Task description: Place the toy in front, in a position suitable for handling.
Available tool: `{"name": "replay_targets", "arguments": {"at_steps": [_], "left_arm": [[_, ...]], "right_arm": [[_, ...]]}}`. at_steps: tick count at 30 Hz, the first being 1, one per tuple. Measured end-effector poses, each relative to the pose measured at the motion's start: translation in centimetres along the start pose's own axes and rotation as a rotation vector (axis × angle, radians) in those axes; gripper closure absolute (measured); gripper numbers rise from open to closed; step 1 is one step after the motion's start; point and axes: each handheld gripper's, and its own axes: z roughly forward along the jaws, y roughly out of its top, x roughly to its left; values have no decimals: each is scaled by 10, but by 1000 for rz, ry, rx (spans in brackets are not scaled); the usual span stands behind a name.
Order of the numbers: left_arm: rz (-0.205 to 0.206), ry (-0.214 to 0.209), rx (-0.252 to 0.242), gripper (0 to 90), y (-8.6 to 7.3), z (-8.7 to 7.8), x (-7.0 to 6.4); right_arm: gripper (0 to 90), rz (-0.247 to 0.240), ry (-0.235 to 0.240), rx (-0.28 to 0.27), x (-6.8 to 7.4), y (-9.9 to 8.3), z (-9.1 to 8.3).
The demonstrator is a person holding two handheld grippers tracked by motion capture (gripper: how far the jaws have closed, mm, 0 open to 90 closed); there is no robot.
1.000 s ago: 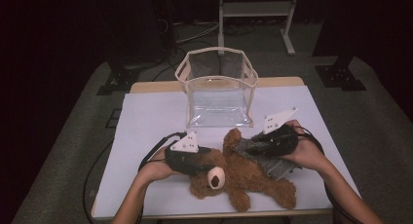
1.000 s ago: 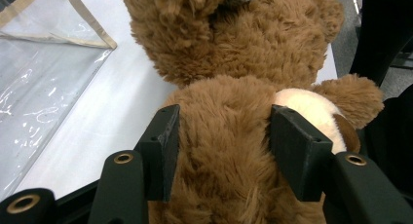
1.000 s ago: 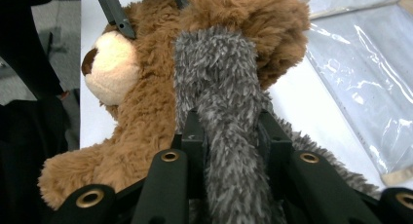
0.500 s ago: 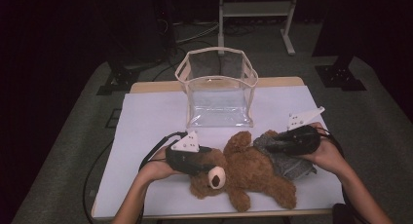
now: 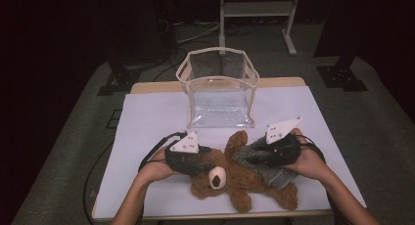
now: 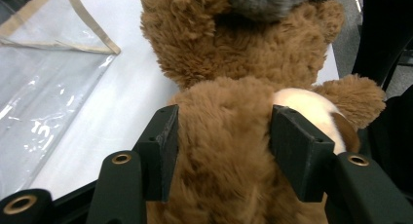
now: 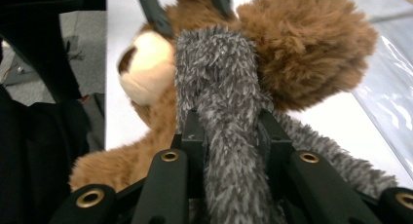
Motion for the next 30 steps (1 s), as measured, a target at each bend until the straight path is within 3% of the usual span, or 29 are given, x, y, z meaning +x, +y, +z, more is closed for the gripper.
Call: {"name": "replay_targets", "arguments": {"at_steps": [2, 5, 9, 11, 15, 19, 23, 30], "left_arm": [[-1, 4, -19, 433, 1, -7, 0], [10, 18, -2, 421, -2, -18, -1], [-11, 14, 33, 421, -18, -16, -1], [-24, -3, 58, 422, -25, -9, 0], [-54, -25, 16, 423, -30, -3, 2], [-46, -20, 24, 429, -27, 3, 1], [-42, -25, 29, 432, -24, 6, -1], [-51, -64, 11, 432, -14, 24, -4]], "right_arm": [[697, 45, -17, -7, -9, -9, -5], [696, 98, -54, -14, -21, -21, -13], [697, 130, -83, -13, -30, -27, -19], [700, 126, -86, -17, -28, -25, -18], [701, 34, -97, -3, -5, -5, -8], [699, -25, -44, -9, 9, 11, 4], [693, -80, -31, 46, 17, 16, 19], [695, -11, -61, 48, -2, -3, 2]]}}
